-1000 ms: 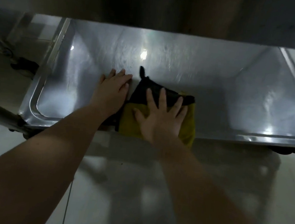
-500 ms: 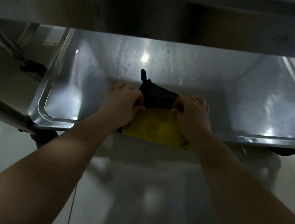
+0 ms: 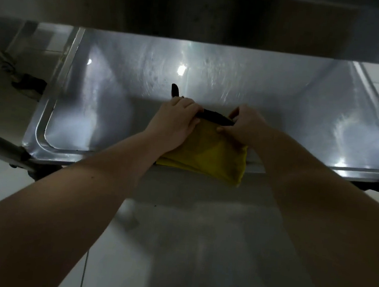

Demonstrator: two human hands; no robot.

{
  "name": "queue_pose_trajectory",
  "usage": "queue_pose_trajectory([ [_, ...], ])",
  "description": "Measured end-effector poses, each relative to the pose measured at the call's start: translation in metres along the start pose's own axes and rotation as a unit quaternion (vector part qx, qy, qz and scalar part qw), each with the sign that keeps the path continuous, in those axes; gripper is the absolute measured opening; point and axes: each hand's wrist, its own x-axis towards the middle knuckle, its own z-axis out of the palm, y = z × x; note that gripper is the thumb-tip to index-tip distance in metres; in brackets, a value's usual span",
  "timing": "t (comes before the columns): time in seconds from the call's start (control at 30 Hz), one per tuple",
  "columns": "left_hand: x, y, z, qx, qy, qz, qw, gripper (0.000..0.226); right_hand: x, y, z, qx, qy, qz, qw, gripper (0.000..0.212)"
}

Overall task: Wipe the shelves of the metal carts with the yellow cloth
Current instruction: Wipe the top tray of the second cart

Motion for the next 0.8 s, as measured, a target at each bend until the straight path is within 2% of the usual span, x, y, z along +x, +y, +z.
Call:
queue_pose_trajectory([
  [0.1, -0.001, 0.001, -0.003, 0.017, -0.031, 0.015, 0.999, 0.048, -0.005, -0.002, 0.003, -0.088, 0.003, -0.079, 0.993, 0.013],
  [0.13, 0.002, 0.002, -0.009, 0.042, -0.056, 0.037, 0.997, 0.055, -0.010, -0.002, 0.003, -0.107, 0.021, -0.108, 0.988, 0.009],
  [0.2, 0.009, 0.007, -0.024, 0.113, -0.109, 0.088, 0.984, 0.060, -0.028, 0.001, 0.002, -0.097, 0.051, -0.149, 0.983, 0.021],
  [0.3, 0.009, 0.022, -0.049, 0.127, -0.141, 0.132, 0.973, 0.035, -0.065, 0.006, -0.001, -0.065, 0.084, -0.202, 0.974, 0.024],
  [0.4, -0.027, 0.040, -0.063, 0.150, -0.071, 0.181, 0.969, 0.021, -0.104, 0.010, -0.002, -0.063, 0.080, -0.238, 0.966, 0.027],
  [0.47, -0.062, 0.051, -0.064, 0.151, -0.041, 0.168, 0.973, 0.018, -0.125, 0.015, -0.003, -0.094, 0.047, -0.253, 0.962, 0.026],
  [0.53, -0.090, 0.062, -0.063, 0.156, -0.043, 0.150, 0.975, 0.027, -0.142, 0.017, -0.001, -0.133, 0.030, -0.288, 0.948, 0.028],
  [0.6, -0.106, 0.070, -0.068, 0.164, -0.054, 0.137, 0.975, 0.032, -0.157, 0.012, 0.000, -0.145, 0.008, -0.309, 0.940, 0.043],
  [0.67, -0.118, 0.076, -0.079, 0.163, -0.066, 0.116, 0.977, 0.031, -0.167, 0.000, -0.005, -0.149, -0.023, -0.312, 0.938, 0.049],
  [0.8, -0.138, 0.095, -0.127, 0.133, -0.096, 0.047, 0.985, 0.038, -0.190, -0.031, -0.028, -0.136, -0.033, -0.323, 0.936, 0.033],
])
